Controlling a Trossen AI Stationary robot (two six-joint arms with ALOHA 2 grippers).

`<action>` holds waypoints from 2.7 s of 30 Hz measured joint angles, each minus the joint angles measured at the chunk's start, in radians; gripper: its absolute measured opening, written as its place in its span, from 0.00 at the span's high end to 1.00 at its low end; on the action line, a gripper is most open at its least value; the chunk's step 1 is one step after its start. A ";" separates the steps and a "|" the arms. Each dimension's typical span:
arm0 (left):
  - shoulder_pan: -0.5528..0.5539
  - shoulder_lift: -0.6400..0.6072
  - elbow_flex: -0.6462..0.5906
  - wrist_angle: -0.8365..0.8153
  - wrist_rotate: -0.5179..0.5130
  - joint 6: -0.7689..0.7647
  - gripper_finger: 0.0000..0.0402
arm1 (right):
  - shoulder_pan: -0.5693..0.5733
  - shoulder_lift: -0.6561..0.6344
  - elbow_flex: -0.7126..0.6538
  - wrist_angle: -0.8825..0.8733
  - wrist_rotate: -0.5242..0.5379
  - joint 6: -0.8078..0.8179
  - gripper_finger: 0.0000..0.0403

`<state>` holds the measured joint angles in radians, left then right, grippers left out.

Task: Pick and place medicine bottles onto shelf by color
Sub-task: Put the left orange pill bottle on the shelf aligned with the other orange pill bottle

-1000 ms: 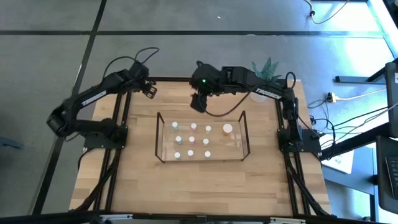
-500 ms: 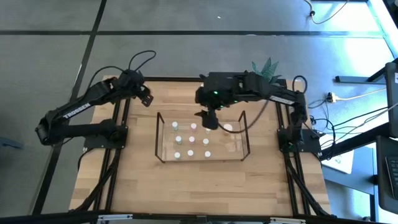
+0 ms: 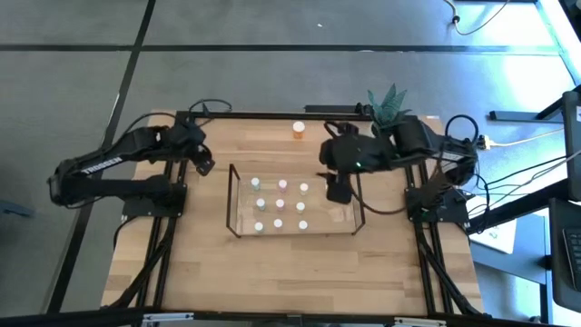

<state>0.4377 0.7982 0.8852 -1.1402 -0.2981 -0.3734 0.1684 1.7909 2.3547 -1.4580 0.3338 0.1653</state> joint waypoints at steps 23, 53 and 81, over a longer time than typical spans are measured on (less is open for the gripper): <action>-0.612 0.004 0.000 -0.101 0.039 -0.449 0.53 | 0.160 -0.022 0.000 -0.006 0.066 0.030 0.40; -1.285 0.439 0.000 0.277 0.114 -0.826 0.53 | 0.341 -0.020 -0.022 0.050 0.111 0.112 0.40; -1.299 0.571 0.001 0.683 -0.002 -0.533 0.53 | 0.338 -0.020 -0.022 0.039 0.223 0.114 0.40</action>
<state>-0.8609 1.3689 0.8864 -0.4568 -0.3000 -0.9066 0.5060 1.7710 2.3329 -1.4189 0.5568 0.2794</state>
